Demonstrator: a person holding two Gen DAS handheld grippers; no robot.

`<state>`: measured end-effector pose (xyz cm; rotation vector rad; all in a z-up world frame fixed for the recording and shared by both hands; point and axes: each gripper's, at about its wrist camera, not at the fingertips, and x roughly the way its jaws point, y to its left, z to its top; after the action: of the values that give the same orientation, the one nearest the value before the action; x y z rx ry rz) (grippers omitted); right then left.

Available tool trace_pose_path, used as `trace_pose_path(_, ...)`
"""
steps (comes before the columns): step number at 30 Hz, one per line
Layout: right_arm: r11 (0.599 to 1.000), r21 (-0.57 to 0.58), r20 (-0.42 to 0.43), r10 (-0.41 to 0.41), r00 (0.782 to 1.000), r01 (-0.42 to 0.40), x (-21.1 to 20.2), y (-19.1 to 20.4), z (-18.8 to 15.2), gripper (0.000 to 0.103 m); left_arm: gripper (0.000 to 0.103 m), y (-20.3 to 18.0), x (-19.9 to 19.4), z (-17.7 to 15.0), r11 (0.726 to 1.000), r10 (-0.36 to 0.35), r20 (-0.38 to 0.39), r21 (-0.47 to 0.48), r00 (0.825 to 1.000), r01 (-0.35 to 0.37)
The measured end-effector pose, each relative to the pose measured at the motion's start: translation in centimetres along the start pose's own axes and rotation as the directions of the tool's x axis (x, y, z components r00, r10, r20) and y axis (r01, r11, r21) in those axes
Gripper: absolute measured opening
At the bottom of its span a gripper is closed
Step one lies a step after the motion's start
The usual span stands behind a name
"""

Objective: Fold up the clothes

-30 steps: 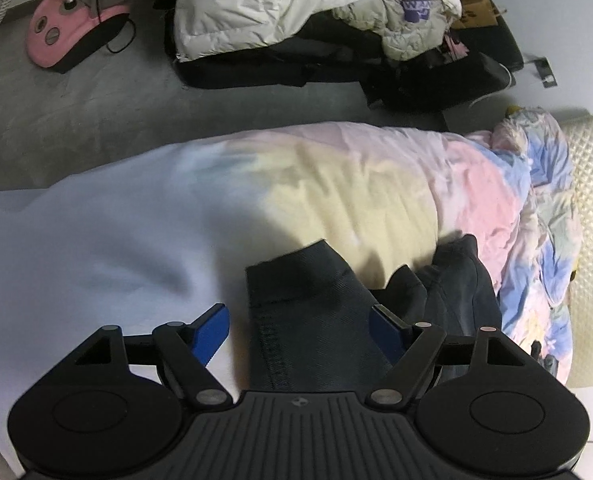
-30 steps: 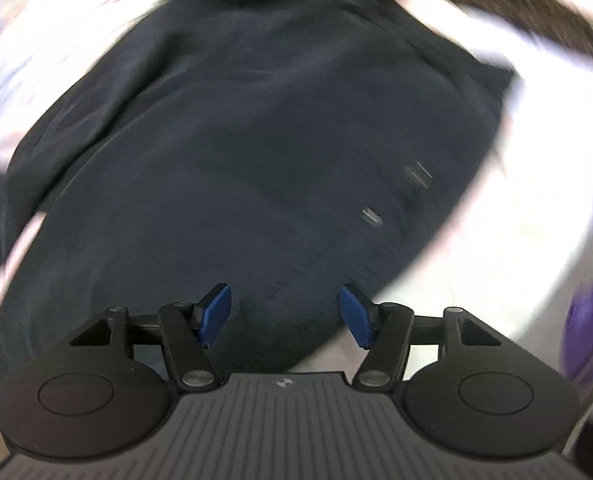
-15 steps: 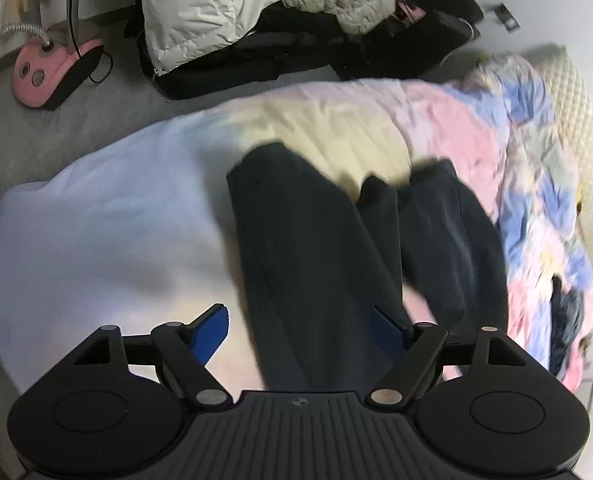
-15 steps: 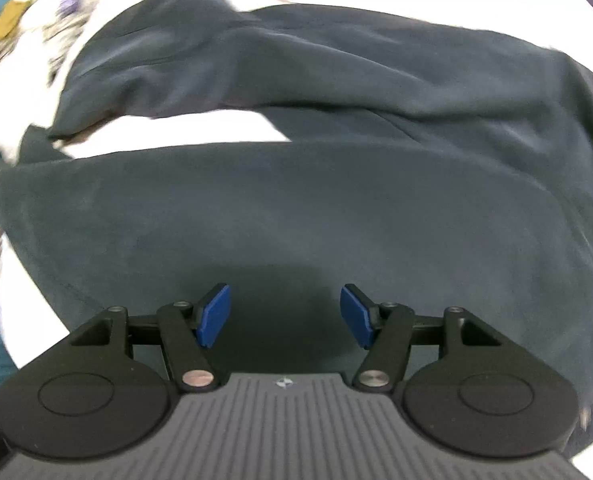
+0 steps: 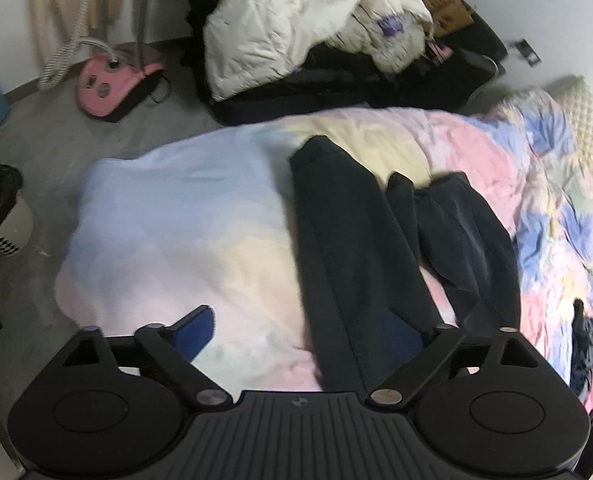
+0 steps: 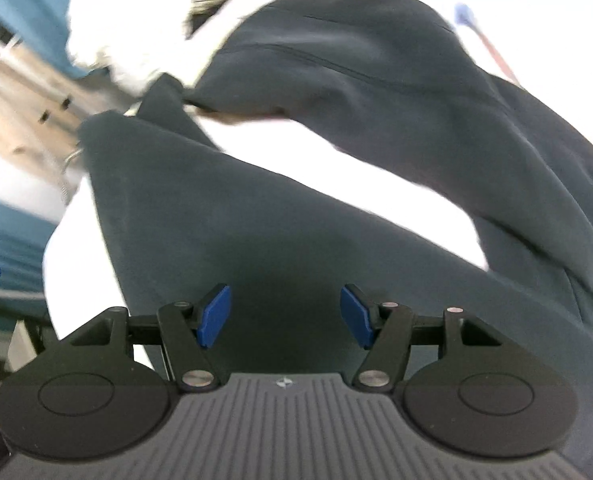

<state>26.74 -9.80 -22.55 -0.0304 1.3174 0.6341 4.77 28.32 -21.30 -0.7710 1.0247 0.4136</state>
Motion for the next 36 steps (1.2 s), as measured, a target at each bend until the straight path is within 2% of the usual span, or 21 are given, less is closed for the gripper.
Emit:
trace_pose_path(7, 0.98, -0.184, -0.005, 0.076, 0.997, -0.076, 1.4, 6.5, 5.2, 0.062, 0.103, 2.5, -0.6, 0.0, 0.998, 0.04, 0.022, -0.043, 0.999, -0.039)
trace_pose_path(12, 0.954, -0.284, -0.026, 0.092, 0.995, -0.095, 3.7, 11.2, 9.2, 0.063, 0.103, 3.7, 0.3, 1.3, 0.997, 0.045, 0.013, -0.059, 0.999, -0.044)
trace_pose_path(20, 0.888, -0.443, -0.082, 0.098, 0.992, -0.124, 10.3, 18.8, 15.0, 0.067, 0.103, 6.0, 2.4, 3.3, 0.993, 0.048, -0.005, -0.109, 0.999, -0.048)
trace_pose_path(23, 0.871, -0.474, -0.097, 0.099, 0.99, -0.133, 12.7, 20.4, 16.2, 0.073, 0.103, 6.9, 2.7, 3.2, 0.99, 0.057, -0.016, -0.131, 0.998, -0.058)
trace_pose_path(25, 0.861, -0.491, -0.106, 0.091, 0.99, -0.132, 14.1, 21.1, 16.5, 0.073, 0.103, 7.3, 2.9, 3.0, 0.987, 0.062, -0.023, -0.144, 0.998, -0.065)
trace_pose_path(26, 0.856, -0.5, -0.111, 0.086, 0.99, -0.131, 14.8, 21.4, 16.7, 0.071, 0.103, 7.5, 3.0, 2.9, 0.986, 0.065, -0.028, -0.151, 0.998, -0.068)
trace_pose_path(28, 0.853, -0.507, -0.128, 0.064, 0.99, -0.121, 15.8, 21.6, 16.9, 0.06, 0.103, 7.7, 3.0, 2.6, 0.984, 0.076, -0.038, -0.161, 0.996, -0.081)
trace_pose_path(29, 0.856, -0.504, -0.141, 0.049, 0.989, -0.114, 16.1, 21.4, 16.8, 0.048, 0.103, 7.7, 3.0, 2.5, 0.982, 0.08, -0.04, -0.166, 0.996, -0.086)
trace_pose_path(30, 0.86, -0.497, -0.151, 0.045, 0.987, -0.115, 16.1, 21.1, 16.8, 0.042, 0.103, 7.7, 3.0, 2.4, 0.981, 0.082, -0.04, -0.171, 0.996, -0.088)
trace_pose_path(31, 0.868, -0.479, -0.159, 0.066, 0.985, -0.135, 15.9, 20.7, 16.8, 0.037, 0.103, 7.6, 3.0, 2.4, 0.98, 0.081, -0.039, -0.178, 0.996, -0.087)
trace_pose_path(33, 0.884, -0.434, -0.169, 0.107, 0.98, -0.171, 15.2, 19.9, 17.0, 0.014, 0.103, 7.3, 3.0, 2.5, 0.979, 0.078, -0.037, -0.187, 0.996, -0.083)
trace_pose_path(36, 0.893, -0.396, -0.144, 0.168, 0.975, -0.212, 12.6, 18.2, 17.5, 0.006, 0.103, 6.3, 3.4, 2.8, 0.98, 0.055, -0.022, -0.193, 0.998, -0.058)
